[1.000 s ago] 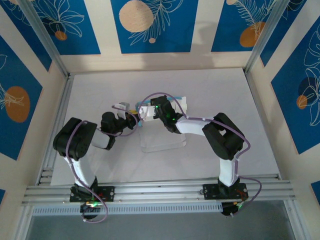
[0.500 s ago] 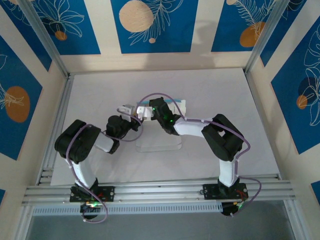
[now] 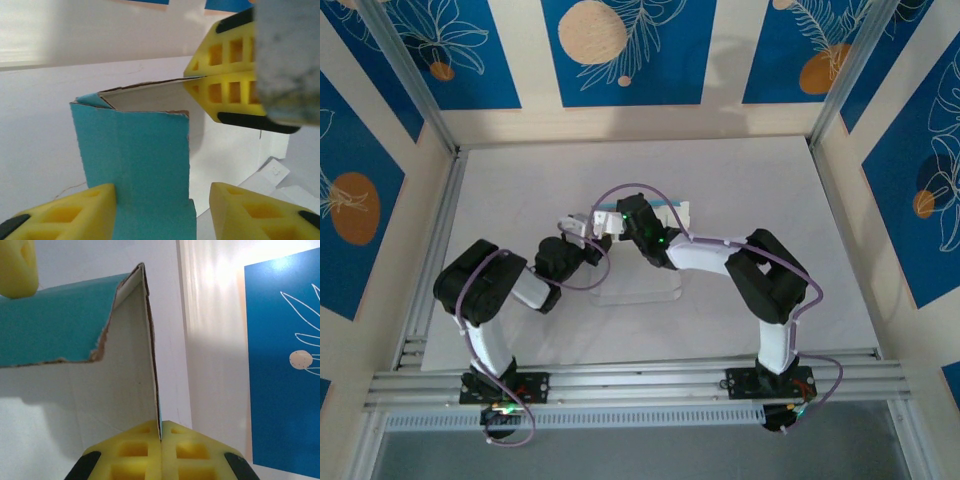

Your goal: Fold the paper box

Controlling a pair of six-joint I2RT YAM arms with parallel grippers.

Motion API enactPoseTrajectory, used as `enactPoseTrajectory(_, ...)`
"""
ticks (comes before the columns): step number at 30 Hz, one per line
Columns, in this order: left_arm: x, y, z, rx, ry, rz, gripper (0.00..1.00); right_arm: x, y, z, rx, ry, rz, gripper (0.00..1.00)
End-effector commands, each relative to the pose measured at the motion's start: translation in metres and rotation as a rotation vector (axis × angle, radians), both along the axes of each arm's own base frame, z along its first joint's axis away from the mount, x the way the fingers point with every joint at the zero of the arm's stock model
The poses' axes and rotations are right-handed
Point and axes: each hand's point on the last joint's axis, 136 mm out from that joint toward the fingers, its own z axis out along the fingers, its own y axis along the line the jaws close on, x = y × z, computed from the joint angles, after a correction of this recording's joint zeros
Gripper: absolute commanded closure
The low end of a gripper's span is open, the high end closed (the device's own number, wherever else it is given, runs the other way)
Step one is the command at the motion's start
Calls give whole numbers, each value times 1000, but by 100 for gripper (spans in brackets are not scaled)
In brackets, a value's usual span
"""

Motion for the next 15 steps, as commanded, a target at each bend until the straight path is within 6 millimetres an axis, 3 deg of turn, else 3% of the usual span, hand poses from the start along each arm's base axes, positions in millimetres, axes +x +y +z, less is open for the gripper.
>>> enactPoseTrajectory(1,-16,-22,38,-60,-110,-129,46,-9,22,13,83,29,84,100)
enactPoseTrajectory(15,-12,-5,36,-101,-44,-103,39,0,7,21,71,-3,100,100)
